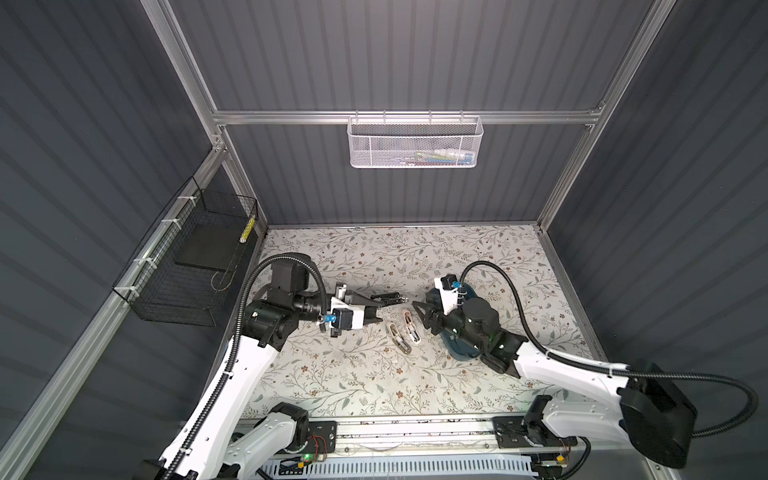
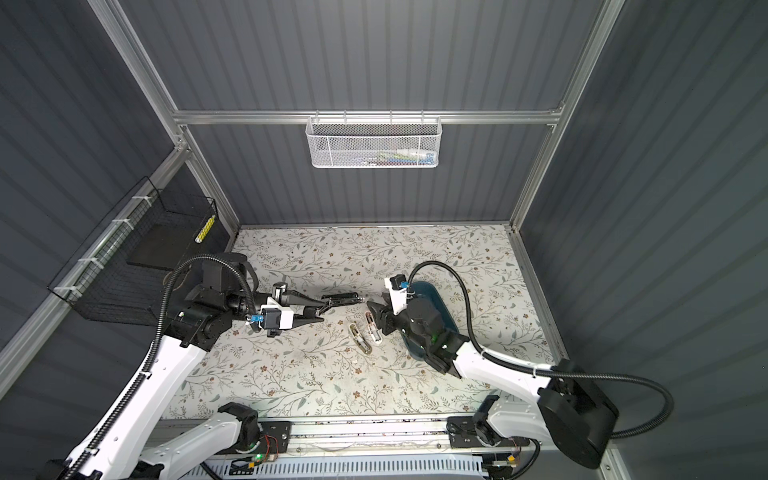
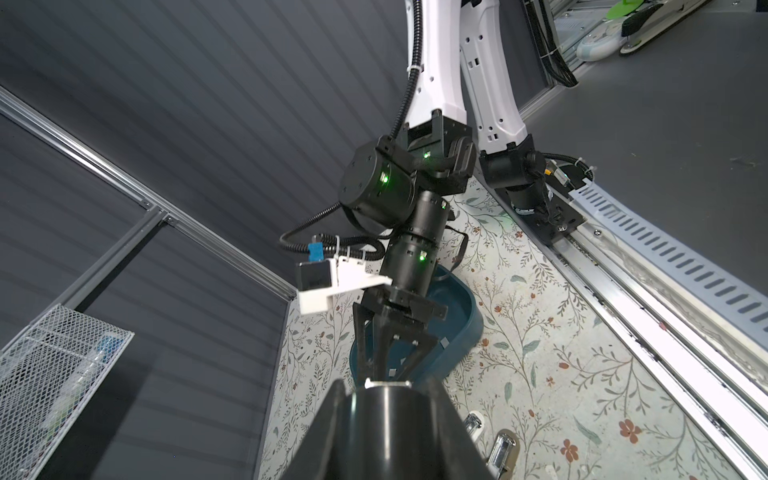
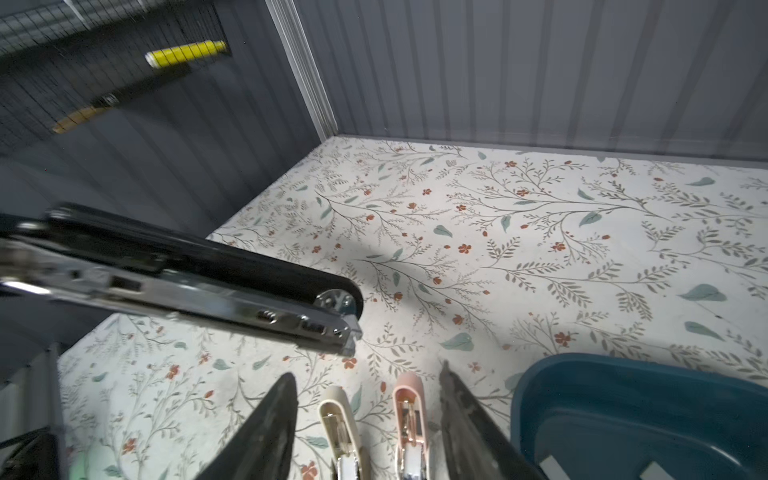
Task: Load the staples into the stapler
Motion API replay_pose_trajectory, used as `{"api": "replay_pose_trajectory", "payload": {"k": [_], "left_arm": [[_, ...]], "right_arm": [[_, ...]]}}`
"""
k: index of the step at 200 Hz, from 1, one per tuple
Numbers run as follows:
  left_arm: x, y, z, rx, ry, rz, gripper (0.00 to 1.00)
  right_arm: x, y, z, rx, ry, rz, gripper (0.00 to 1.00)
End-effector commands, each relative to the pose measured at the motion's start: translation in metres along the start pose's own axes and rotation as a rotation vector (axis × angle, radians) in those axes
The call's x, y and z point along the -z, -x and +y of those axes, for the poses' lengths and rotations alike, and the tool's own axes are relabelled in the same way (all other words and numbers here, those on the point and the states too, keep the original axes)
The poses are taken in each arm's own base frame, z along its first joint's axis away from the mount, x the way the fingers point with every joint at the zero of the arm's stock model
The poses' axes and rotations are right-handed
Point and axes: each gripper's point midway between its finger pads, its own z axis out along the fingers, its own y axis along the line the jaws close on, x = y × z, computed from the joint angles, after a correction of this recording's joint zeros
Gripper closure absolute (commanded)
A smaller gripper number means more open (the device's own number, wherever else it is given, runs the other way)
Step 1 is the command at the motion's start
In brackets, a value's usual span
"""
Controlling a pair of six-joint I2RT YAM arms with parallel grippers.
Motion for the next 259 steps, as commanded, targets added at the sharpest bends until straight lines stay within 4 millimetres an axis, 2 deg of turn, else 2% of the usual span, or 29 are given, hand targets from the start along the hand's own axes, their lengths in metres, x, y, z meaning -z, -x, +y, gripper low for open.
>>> {"api": "replay_pose_trajectory", "payload": {"k": [1, 12, 29, 50, 67, 85, 89, 103, 135, 163, 216, 259], "left_arm": [[0.003, 0.017, 0.013, -0.050, 0.028, -0.046, 1.00], [0.002, 0.016, 0.014, -0.039, 0.030, -0.048, 1.00], [0.001, 0.017, 0.018, -0.014, 0.030, -0.059, 1.00], [0.001, 0.023, 0.020, 0.016, 0.015, -0.091, 1.00], [0.002, 0.028, 0.019, 0.036, -0.001, -0.121, 1.00], [0.002, 0.032, 0.017, 0.046, -0.015, -0.145, 1.00], [0.002, 0.033, 0.017, 0.048, -0.018, -0.150, 1.00], [0.002, 0.035, 0.014, 0.052, -0.034, -0.172, 1.00], [0.004, 0.041, 0.008, 0.050, -0.059, -0.211, 1.00], [0.004, 0.041, 0.007, 0.047, -0.062, -0.217, 1.00], [0.004, 0.043, 0.005, 0.049, -0.073, -0.234, 1.00], [0.004, 0.043, 0.004, 0.044, -0.070, -0.231, 1.00]], "right_arm": [[0.023, 0.015, 0.005, 0.148, 0.019, -0.085, 0.29], [0.033, 0.020, 0.014, 0.196, 0.057, -0.113, 0.24], [0.044, 0.024, 0.040, 0.286, 0.142, -0.148, 0.19], [0.045, 0.029, 0.074, 0.411, 0.200, -0.181, 0.10], [0.033, 0.037, 0.092, 0.469, 0.207, -0.181, 0.07], [0.021, 0.047, 0.100, 0.484, 0.211, -0.186, 0.04], [0.013, 0.042, 0.100, 0.492, 0.206, -0.168, 0.03], [0.001, 0.047, 0.102, 0.510, 0.187, -0.165, 0.01], [-0.016, 0.047, 0.110, 0.543, 0.201, -0.140, 0.02], [-0.020, 0.044, 0.120, 0.543, 0.254, -0.134, 0.11], [-0.022, 0.037, 0.130, 0.533, 0.313, -0.117, 0.35], [-0.020, 0.037, 0.133, 0.499, 0.339, -0.120, 0.61]]}}
